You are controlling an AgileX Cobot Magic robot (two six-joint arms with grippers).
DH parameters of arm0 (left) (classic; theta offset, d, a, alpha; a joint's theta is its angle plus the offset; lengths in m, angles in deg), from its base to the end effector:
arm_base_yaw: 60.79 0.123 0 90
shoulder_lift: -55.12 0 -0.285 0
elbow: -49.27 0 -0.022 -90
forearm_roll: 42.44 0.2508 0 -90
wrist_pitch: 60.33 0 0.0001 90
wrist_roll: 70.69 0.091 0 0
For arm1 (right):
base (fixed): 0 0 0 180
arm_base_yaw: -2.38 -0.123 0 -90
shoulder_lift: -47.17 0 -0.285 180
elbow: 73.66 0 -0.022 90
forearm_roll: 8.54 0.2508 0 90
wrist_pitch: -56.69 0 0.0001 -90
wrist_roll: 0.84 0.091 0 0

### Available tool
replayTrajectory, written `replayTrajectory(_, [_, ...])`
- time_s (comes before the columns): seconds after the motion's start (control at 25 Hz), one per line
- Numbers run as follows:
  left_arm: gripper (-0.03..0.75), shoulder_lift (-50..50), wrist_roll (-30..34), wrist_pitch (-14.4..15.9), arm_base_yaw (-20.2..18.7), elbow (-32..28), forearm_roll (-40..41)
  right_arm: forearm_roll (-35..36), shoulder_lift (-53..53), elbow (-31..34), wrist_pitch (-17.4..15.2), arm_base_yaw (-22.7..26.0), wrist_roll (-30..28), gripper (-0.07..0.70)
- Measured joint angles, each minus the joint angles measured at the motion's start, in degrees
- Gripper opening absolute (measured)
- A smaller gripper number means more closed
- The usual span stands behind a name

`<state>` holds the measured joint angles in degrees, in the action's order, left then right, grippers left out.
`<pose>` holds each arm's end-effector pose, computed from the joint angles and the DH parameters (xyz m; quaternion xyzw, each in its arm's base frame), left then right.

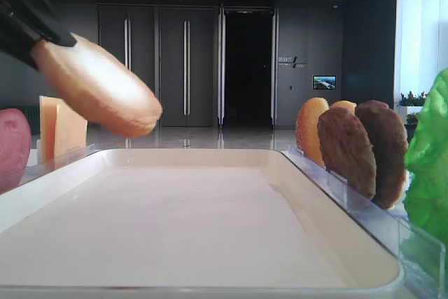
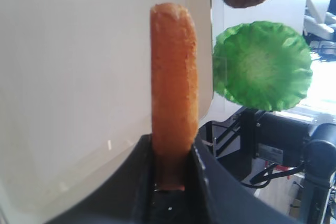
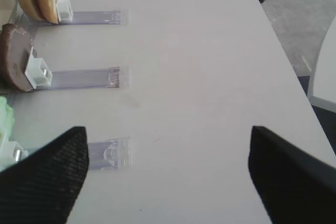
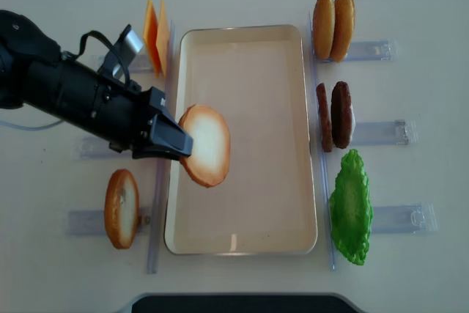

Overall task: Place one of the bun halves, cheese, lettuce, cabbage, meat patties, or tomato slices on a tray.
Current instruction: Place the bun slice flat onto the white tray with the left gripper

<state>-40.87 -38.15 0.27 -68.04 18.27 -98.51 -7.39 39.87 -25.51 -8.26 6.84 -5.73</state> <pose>0.2419 -0.0971 0.2109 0.0577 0.9157 -0.3966 0.0291 -0.0100 0.0024 0.2734 -0.0041 0.8677 -0.0305 0.4961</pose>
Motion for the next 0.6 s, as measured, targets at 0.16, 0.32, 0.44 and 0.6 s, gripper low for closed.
replayTrajectory(0.16, [0.126,-2.92,4.3,-0.82,-0.54,0.0,-5.4,0.0,0.0,0.0,0.0,0.0,0.0,0.587])
replayTrajectory(0.32, [0.126,-5.07,5.1,-3.3,-4.36,0.0,-6.11,0.0,0.0,0.0,0.0,0.0,0.0,0.587])
replayTrajectory(0.44, [0.126,-5.48,5.23,-6.06,-7.87,0.0,-6.48,0.0,0.0,0.0,0.0,0.0,0.0,0.587])
replayTrajectory(0.6, [0.126,-5.55,5.41,-7.31,-9.86,0.0,-7.55,0.0,0.0,0.0,0.0,0.0,0.0,0.587])
